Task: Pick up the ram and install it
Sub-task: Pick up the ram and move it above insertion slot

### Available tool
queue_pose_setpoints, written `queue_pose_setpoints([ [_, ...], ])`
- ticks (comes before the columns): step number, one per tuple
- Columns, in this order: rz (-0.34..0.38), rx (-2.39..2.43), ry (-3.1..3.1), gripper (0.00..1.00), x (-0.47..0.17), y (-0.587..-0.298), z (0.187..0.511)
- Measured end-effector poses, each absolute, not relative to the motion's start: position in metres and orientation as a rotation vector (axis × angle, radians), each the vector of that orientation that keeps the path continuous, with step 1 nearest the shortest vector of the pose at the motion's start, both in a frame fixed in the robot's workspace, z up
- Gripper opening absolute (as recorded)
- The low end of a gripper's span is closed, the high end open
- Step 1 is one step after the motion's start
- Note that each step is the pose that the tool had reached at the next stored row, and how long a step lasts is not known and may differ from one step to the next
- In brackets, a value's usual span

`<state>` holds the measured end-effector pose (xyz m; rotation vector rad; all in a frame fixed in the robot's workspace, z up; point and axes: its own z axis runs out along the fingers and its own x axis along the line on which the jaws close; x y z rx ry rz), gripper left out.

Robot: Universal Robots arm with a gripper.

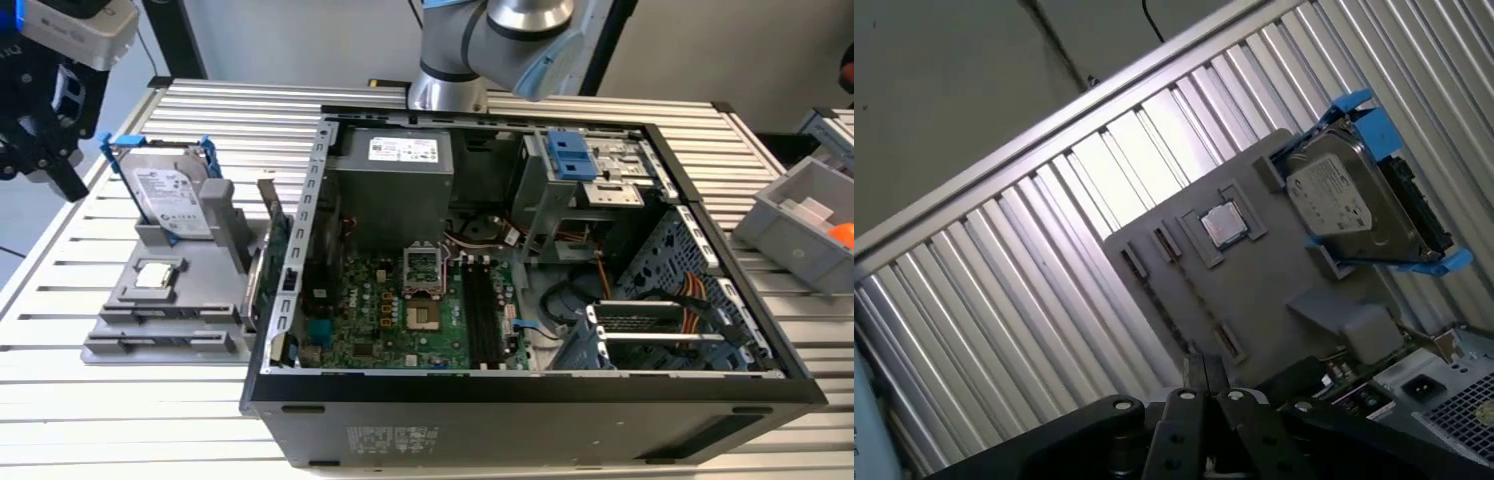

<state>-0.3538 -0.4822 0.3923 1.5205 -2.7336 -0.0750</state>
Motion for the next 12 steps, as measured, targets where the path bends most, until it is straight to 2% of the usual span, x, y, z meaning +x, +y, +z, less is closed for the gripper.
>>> queue_pose_setpoints([
  [12, -0.052, 1.762, -2.607, 0.0, -0.3537, -0.4822, 0.3923],
])
